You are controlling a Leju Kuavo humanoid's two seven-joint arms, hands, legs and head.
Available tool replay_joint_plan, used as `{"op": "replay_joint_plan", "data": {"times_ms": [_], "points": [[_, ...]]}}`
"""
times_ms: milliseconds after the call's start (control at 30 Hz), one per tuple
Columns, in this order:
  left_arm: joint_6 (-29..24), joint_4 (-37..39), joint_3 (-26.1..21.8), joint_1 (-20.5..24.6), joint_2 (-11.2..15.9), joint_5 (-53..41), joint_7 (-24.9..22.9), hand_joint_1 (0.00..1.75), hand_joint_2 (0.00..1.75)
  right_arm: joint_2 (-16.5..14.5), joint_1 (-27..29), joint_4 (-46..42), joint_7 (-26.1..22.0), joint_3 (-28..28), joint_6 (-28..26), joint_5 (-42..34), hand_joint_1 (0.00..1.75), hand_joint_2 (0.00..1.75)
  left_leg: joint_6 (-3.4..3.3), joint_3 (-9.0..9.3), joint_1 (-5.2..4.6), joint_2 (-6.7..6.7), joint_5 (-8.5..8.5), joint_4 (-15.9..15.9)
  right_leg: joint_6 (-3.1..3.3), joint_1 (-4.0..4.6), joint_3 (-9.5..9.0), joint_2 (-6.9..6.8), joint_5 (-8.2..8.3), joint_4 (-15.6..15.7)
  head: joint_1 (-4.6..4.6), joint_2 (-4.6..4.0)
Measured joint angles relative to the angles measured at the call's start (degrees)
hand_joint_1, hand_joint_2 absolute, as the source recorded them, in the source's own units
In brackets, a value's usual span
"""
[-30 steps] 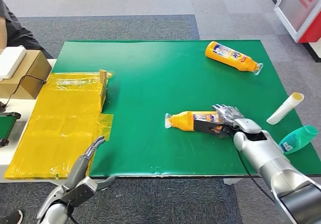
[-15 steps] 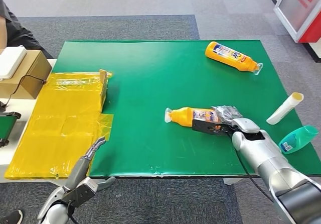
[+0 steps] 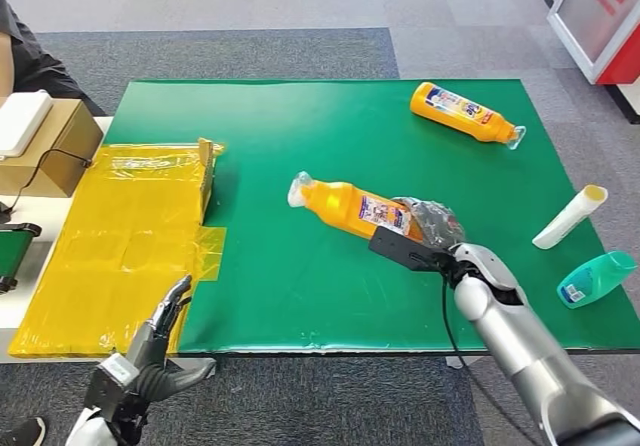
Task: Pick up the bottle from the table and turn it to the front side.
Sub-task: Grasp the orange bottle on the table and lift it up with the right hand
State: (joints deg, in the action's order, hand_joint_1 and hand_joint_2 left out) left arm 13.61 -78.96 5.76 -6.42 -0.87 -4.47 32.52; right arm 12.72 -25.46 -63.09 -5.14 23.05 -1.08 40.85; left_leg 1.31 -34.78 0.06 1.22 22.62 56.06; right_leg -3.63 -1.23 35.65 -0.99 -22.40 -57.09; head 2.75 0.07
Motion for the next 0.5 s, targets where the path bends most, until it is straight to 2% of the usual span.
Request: {"op": "replay_joint_plan", "data": {"times_ms": [133,233,333,500], "points": [[6.89,-2.02,-2.67,-0.37,-1.55,7.63,-1.75,0.0,1.75,-2.21,7.79,-11.04,-3.13,-2.55,-0.97,-5.9,1.75,1.75,0.02,0.0,0.0,-0.01,0.06,0.0,0.05,0.0,0.01,0.0,-0.08,0.0,-0.01,0.0],[11.69,-2.62,-3.64,0.29,-2.69,16.86,-5.92,0.0,1.75,-4.22,11.89,-15.76,-6.25,-2.82,-2.28,-8.78,1.75,1.75,0.03,0.0,0.01,-0.01,0.07,0.0,0.05,0.01,0.02,-0.01,-0.09,0.0,0.01,0.0],[14.52,-2.67,-3.92,1.84,-3.36,25.08,-10.43,0.0,1.75,-6.55,14.97,-18.34,-9.32,-2.62,-3.11,-11.39,1.75,1.75,0.04,0.01,0.01,-0.01,0.06,0.0,0.05,0.01,0.01,0.0,-0.07,0.0,-0.01,0.0],[16.65,-2.38,-3.44,4.85,-3.39,28.61,-13.2,0.0,1.75,-9.7,17.76,-19.2,-11.87,-1.13,-3.59,-12.68,1.75,1.75,0.06,0.02,0.01,0.0,0.03,0.0,0.06,0.01,0.01,0.0,-0.05,0.0,0.0,0.0]]}}
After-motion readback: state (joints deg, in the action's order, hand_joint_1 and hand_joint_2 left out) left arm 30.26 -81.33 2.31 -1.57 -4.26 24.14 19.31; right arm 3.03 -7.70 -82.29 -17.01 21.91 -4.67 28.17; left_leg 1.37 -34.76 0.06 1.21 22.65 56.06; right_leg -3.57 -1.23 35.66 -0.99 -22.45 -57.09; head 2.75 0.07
